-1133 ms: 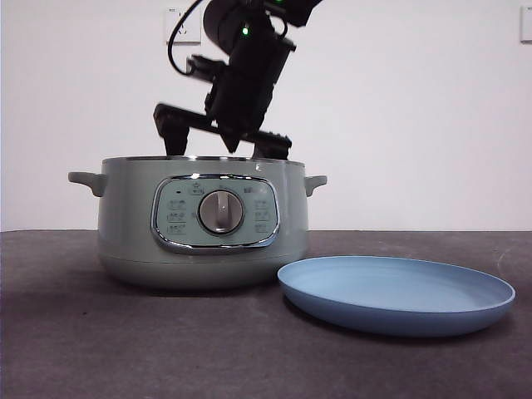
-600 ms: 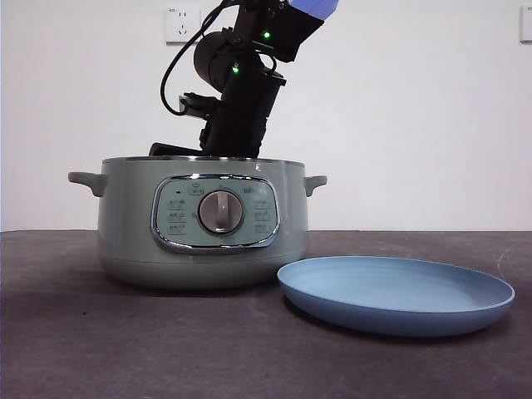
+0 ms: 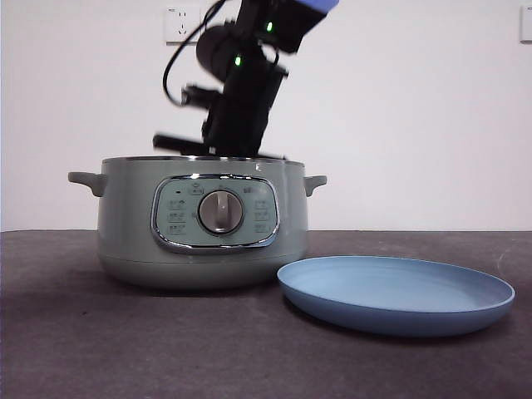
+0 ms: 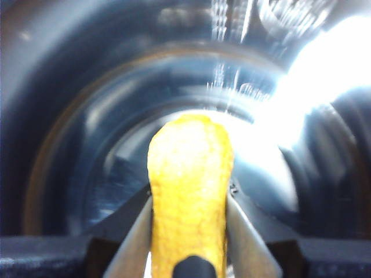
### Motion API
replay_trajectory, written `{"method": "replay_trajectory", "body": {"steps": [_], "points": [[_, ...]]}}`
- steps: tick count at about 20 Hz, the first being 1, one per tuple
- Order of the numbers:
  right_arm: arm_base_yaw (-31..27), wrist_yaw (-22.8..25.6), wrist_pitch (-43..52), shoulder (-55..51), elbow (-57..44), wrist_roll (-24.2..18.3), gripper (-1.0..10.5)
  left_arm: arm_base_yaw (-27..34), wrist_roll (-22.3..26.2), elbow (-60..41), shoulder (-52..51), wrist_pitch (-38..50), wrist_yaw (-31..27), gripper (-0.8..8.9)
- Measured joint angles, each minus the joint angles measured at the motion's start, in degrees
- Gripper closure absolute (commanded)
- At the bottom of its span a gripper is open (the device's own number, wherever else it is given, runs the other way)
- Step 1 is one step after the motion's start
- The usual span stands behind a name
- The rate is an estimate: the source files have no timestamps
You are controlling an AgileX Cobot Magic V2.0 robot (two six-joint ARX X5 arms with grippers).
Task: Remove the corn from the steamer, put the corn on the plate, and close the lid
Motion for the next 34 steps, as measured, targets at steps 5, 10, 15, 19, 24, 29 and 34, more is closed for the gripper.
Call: {"method": "replay_trajectory", "body": {"steps": [5,10,15,19,24,29,34], "points": [[-0.90,0.50,-5.29,-21.20,0.52,-1.31,9.6,0.00,0.00,0.00,0.00,0.00,-0.04,8.22],[-6.19,1.55,-21.66,-29.81,0.48,-4.00,9.6,0.00,0.00,0.00,0.00,0.00,-0.02,8.22],[-12.76,1.51,-21.97,-36.37,-6.29,-4.76,9.6,0.00,0.00,0.00,0.00,0.00,-0.04,8.22],[-14.80,-2.82,-10.95,-41.51,-23.91,-4.50,9.6,0.00,0.00,0.00,0.00,0.00,-0.04,8.22],[-15.15,-5.55,4.96,-43.54,-45.44,-1.55,9.6,0.00,0.00,0.00,0.04,0.00,-0.04,8.22],[-15.02,-6.03,21.16,-43.52,-61.05,3.54,9.6,0.00,0.00,0.00,0.07,0.00,-0.09,8.22],[-15.04,-5.90,29.35,-42.12,-66.99,4.79,9.6,0.00,0.00,0.00,0.76,0.00,-0.09,8.22]]}}
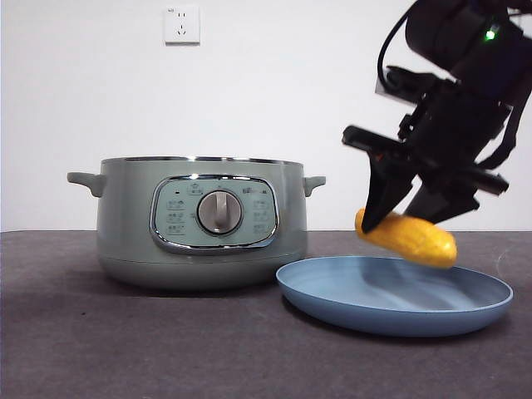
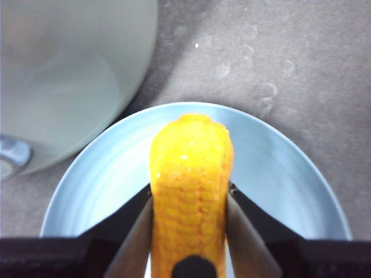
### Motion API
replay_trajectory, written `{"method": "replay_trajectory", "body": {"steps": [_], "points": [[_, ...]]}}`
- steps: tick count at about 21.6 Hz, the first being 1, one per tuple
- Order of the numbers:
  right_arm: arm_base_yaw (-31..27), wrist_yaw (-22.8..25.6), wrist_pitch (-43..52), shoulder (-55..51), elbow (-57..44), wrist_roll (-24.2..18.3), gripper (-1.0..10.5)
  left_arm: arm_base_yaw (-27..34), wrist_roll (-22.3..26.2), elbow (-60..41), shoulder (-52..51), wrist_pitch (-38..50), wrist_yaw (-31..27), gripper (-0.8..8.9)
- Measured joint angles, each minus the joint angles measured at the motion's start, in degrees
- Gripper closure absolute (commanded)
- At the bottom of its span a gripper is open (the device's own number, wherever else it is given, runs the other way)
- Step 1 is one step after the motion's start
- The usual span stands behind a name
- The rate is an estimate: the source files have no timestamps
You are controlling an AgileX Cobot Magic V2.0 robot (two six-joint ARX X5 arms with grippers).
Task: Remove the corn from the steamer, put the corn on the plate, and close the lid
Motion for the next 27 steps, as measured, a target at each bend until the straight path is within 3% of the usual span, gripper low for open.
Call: {"method": "replay_trajectory", "body": {"steps": [11,12,15,16,21,27], "points": [[0.00,0.04,3.61,6.78,-1.42,0.61,9.3,0.00,0.00,0.00,4.02,1.84,-0.09,8.22],[0.00,0.02,3.54,6.78,-1.42,0.77,8.6,0.00,0.00,0.00,4.79,2.60,-0.09,8.22],[0.00,-0.04,3.19,6.78,-1.40,0.79,3.3,0.00,0.00,0.00,8.24,5.73,-0.09,8.22],[0.00,-0.09,2.95,6.78,-1.42,0.83,2.9,0.00,0.00,0.00,9.70,6.88,-0.09,8.22],[0.00,-0.13,-0.76,1.84,-1.53,1.20,2.9,0.00,0.00,0.00,18.78,15.80,-0.07,8.22],[0.00,-0.13,-8.20,-18.86,-1.53,1.38,2.9,0.00,0.00,0.00,31.95,27.80,0.02,8.22]]}}
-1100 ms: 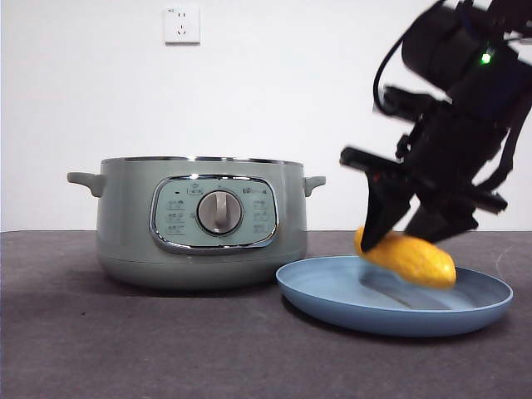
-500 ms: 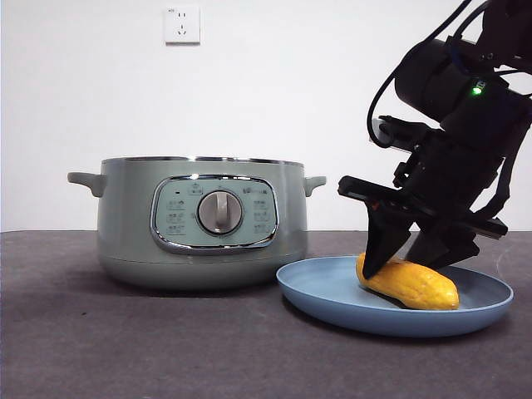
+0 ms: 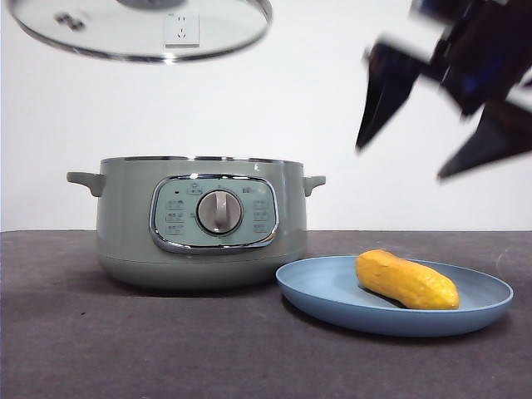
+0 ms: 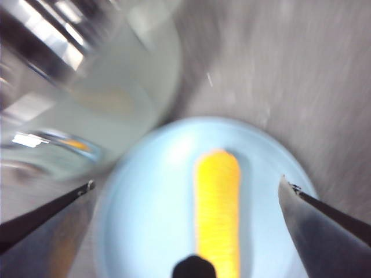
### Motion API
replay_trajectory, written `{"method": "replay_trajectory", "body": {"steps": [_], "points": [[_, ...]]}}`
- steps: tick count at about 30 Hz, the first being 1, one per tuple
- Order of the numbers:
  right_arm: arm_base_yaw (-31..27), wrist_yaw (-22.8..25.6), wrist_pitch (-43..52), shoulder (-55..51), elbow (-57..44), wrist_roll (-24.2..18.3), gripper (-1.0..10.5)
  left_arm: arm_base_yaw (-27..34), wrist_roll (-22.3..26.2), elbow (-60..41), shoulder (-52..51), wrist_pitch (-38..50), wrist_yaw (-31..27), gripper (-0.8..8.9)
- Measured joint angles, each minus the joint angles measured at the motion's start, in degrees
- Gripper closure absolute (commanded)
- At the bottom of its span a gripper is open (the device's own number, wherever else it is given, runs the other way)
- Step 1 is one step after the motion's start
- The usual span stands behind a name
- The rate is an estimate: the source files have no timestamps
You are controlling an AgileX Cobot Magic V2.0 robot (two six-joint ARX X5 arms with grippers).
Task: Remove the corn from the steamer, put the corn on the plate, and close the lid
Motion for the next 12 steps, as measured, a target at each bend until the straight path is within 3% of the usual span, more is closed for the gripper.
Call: {"method": "replay_trajectory", "body": {"steps": [12], "points": [[0.00,0.02,-11.43,-26.71,0.00,0.00,2.9,0.02,0.31,0.00,14.56,14.34,-0.26,8.22]]}}
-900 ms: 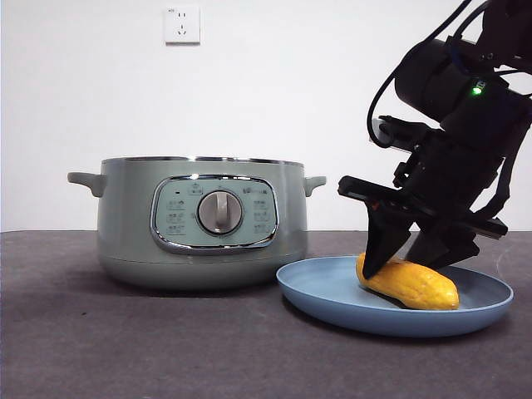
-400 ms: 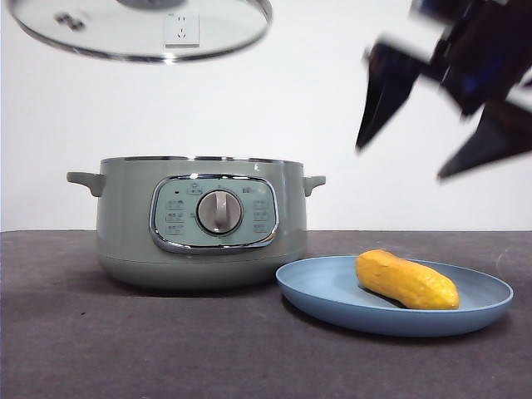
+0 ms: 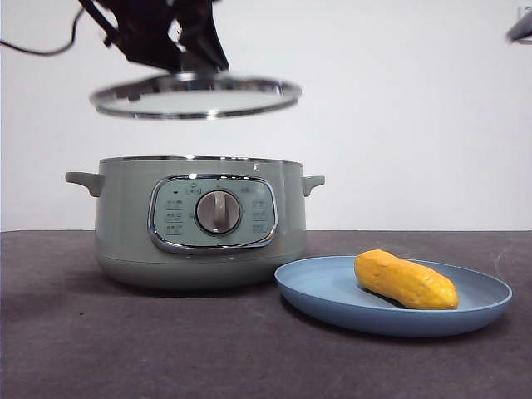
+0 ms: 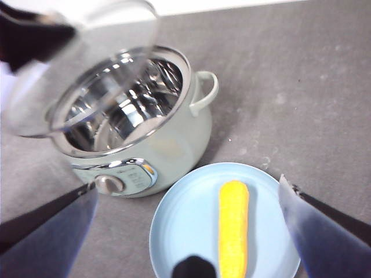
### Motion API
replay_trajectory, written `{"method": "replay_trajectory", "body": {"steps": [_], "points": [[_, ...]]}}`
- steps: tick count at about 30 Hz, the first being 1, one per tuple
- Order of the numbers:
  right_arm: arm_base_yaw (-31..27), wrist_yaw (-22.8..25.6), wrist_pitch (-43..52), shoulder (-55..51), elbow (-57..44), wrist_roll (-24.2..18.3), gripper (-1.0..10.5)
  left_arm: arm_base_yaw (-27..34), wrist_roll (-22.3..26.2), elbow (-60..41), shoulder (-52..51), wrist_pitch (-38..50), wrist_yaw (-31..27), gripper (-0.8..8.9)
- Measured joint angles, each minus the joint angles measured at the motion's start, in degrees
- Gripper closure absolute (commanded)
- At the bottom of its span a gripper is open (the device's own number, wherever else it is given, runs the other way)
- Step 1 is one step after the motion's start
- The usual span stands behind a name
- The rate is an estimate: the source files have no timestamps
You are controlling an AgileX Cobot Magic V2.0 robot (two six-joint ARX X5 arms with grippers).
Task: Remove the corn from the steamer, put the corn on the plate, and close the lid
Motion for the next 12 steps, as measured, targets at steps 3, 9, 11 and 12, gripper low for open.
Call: {"method": "replay_trajectory", "body": {"steps": [3,9,11,12], "points": [[0.00,0.00,-3.04,-3.56,0.00,0.07,2.9,0.00,0.55,0.00,2.71,2.12,-0.50,8.22],[0.00,0.00,-9.22,-7.43,0.00,0.52,2.9,0.04,0.83,0.00,6.69,5.55,-1.79,8.22],[0.00,0.00,-10.47,-7.96,0.00,0.52,2.9,0.15,0.85,0.00,7.39,5.70,-1.88,8.22],[0.00,0.00,-10.99,-8.04,0.00,0.52,2.9,0.15,0.83,0.00,7.56,5.64,-1.90,8.22]]}}
